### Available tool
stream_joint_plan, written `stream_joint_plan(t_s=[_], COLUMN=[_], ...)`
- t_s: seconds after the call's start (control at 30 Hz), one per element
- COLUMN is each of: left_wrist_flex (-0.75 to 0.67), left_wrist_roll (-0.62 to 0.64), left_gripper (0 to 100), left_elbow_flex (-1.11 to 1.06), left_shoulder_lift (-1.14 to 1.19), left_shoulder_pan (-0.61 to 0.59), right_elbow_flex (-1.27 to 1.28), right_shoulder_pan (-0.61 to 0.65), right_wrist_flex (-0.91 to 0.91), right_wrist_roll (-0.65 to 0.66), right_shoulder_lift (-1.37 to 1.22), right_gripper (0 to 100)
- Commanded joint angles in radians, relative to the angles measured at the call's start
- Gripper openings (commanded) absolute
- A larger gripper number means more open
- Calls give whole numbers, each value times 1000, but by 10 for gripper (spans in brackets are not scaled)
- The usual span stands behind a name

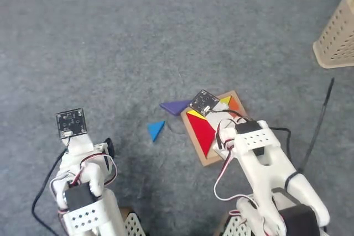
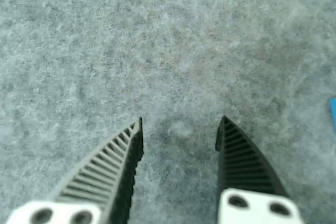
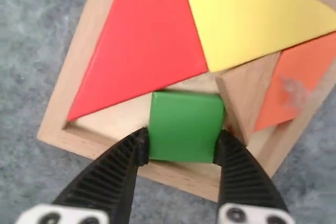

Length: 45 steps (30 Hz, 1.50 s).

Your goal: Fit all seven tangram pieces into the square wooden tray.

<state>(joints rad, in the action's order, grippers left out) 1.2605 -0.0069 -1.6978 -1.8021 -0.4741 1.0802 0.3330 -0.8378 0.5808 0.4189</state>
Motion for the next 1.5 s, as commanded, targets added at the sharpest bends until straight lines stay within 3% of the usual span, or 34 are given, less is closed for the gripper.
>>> stream_joint_plan(t_s=[0.0, 0.13, 0.3, 0.73, 0.93, 1.13, 1.47], left_wrist_flex=[3, 3, 3, 3, 3, 3, 3], left_wrist_roll=[-6, -6, -6, -6, -6, -6, -6], left_gripper=[216, 216, 216, 216, 216, 216, 216], left_elbow_flex=[13, 13, 13, 13, 13, 13, 13], left_shoulder_lift=[-20, -20, -20, -20, -20, -20, -20], left_shoulder_pan=[-5, -5, -5, -5, -5, -5, -5], right_elbow_flex=[-78, -80, -80, -81, -94, -193, -354], right_shoulder_pan=[-36, -8, 15, 13, 15, 15, 7], right_wrist_flex=[19, -10, -53, -99, -104, -202, -305], right_wrist_roll=[149, 299, 344, 293, 264, 255, 130], right_shoulder_lift=[4, 4, 4, 4, 4, 4, 4], right_gripper=[140, 143, 144, 147, 281, 267, 266])
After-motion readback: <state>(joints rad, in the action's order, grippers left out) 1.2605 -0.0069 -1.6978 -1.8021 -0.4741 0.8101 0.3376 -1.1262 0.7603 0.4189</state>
